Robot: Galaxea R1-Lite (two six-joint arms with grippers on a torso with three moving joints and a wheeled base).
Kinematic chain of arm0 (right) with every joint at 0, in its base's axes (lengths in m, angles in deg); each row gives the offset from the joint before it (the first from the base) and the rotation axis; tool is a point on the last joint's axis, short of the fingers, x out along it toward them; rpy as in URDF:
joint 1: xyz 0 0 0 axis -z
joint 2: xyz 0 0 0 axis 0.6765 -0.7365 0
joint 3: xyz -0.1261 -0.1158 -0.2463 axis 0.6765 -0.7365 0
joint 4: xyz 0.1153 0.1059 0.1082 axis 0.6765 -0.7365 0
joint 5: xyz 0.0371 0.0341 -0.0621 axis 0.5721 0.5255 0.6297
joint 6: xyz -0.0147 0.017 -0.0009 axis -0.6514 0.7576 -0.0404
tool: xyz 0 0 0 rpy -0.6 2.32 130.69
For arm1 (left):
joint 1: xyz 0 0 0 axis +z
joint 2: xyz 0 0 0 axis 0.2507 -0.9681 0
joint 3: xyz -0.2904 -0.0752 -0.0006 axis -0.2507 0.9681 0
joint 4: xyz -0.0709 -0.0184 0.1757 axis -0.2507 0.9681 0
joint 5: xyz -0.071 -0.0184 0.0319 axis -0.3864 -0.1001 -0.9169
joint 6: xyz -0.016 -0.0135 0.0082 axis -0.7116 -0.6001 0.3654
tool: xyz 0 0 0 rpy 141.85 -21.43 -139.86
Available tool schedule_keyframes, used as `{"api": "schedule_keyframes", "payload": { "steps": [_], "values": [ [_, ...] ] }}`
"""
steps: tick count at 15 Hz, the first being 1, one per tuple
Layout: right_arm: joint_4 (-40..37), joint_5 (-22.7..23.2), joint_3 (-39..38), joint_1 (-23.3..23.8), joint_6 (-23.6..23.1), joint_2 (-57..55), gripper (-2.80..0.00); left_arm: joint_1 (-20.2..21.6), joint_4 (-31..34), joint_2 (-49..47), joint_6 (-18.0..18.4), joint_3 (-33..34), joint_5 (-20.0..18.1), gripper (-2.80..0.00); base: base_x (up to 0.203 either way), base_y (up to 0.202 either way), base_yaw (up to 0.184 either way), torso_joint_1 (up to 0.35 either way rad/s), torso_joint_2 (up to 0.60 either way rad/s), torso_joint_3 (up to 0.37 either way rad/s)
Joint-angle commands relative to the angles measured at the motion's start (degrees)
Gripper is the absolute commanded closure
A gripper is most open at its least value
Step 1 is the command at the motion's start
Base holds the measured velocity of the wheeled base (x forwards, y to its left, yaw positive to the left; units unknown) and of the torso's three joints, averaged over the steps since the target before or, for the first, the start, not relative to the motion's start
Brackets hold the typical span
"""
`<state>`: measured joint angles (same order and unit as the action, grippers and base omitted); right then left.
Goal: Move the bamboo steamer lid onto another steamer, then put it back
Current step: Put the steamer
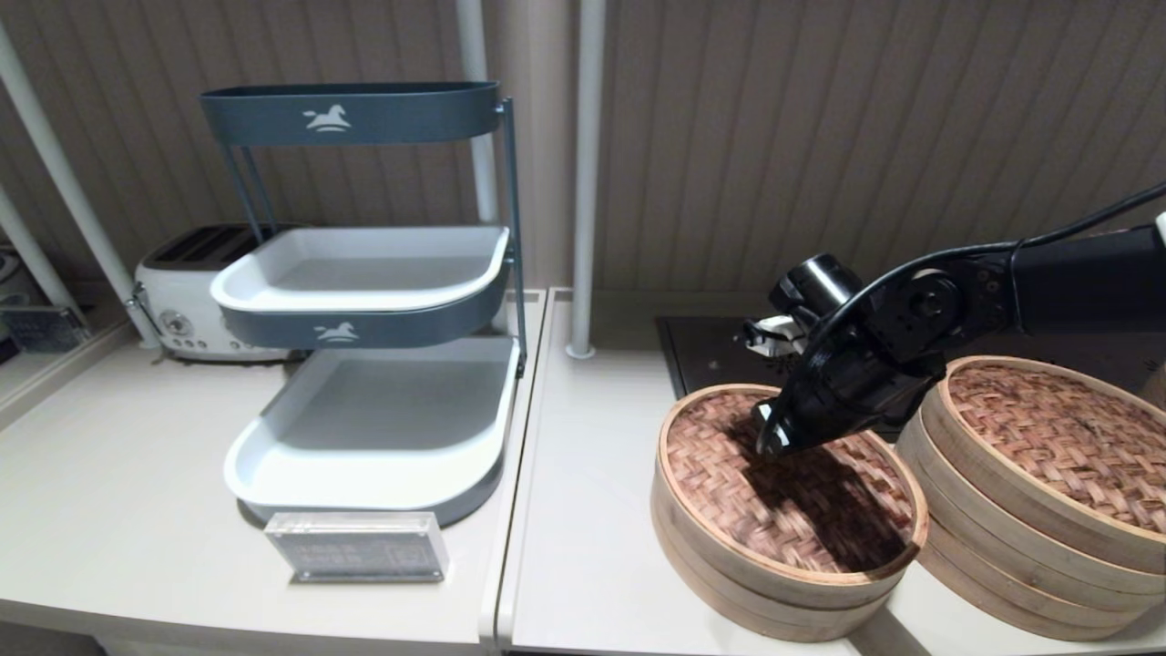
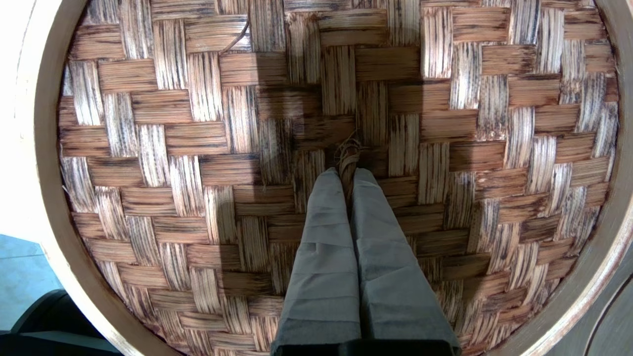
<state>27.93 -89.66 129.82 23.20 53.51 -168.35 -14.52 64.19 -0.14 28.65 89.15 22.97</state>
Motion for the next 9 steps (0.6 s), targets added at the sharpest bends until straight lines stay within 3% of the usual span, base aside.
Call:
{"api": "schedule_keyframes", "payload": {
  "steps": [1,7,8,9],
  "values": [
    [-0.2,0.0,-0.3,0.3,0.0,-0.3,0.00,0.0,-0.1,0.1,0.0,1.6,0.0,0.00,0.000,0.000,0.000,0.000,0.00,0.000],
    [-0.2,0.0,-0.8,-0.1,0.0,0.1,0.00,0.0,-0.1,0.1,0.0,1.6,0.0,0.00,0.000,0.000,0.000,0.000,0.00,0.000],
    [-0.2,-0.1,-0.6,-0.2,0.0,0.2,-2.80,0.0,-0.1,0.1,0.0,1.6,0.0,0.00,0.000,0.000,0.000,0.000,0.00,0.000],
    [-0.2,-0.3,-0.5,-0.1,0.0,0.2,-2.80,0.0,-0.1,0.1,0.0,1.6,0.0,0.00,0.000,0.000,0.000,0.000,0.00,0.000]
  ]
}}
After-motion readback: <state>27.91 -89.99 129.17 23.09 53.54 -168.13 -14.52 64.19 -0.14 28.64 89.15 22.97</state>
